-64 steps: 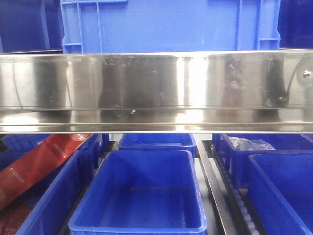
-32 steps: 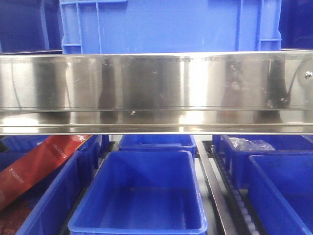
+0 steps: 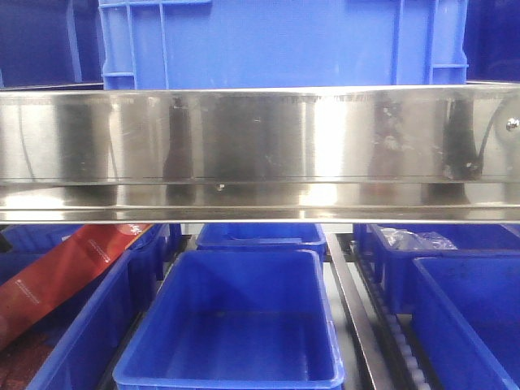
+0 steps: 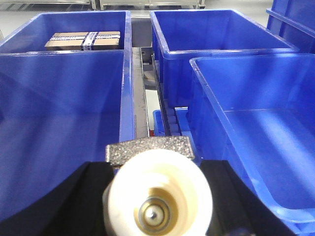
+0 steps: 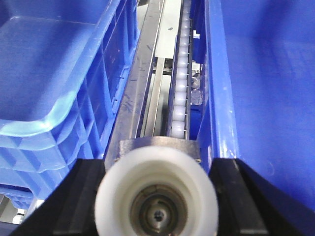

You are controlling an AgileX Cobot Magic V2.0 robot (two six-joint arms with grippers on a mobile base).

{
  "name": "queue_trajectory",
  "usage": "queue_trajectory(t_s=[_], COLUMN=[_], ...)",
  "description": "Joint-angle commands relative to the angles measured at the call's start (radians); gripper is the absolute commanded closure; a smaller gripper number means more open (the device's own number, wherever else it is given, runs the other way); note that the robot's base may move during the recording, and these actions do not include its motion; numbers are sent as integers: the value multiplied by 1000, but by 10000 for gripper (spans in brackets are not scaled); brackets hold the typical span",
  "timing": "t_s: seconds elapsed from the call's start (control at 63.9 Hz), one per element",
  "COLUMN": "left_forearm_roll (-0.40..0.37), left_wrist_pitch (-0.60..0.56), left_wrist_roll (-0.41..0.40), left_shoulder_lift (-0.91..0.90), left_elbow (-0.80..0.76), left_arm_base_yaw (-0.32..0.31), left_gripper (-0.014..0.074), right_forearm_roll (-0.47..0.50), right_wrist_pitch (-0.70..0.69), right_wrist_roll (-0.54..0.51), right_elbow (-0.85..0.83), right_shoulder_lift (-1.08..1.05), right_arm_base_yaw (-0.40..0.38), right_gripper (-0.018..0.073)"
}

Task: Place valve from conveyor to right shelf box
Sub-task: 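Move both held valves over the blue bins on the shelf, then open both grippers to drop the valves into the blue bin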

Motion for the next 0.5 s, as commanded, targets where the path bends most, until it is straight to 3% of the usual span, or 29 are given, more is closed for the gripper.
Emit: queue_trajectory(t_s=[0.0,0.297,0.485], left_forearm_roll=[-4,-15,-52], left_wrist_pitch=[-50,-55,-68], left_wrist_roll=[-6,6,40], left_shoulder_lift=[-8,-2,73], left_elbow=[-8,-8,-83], left_arm_base_yaw=[-2,-2,-42], left_gripper=[708,708,708], right_forearm_roll=[0,2,81], right_wrist_pitch=[-65,-146,-175], right_wrist_roll=[-4,-4,-4], right_elbow=[-18,-31,-127], right_shoulder_lift=[-11,-11,34], right_arm_base_yaw=[1,1,9], right_gripper=[713,713,713])
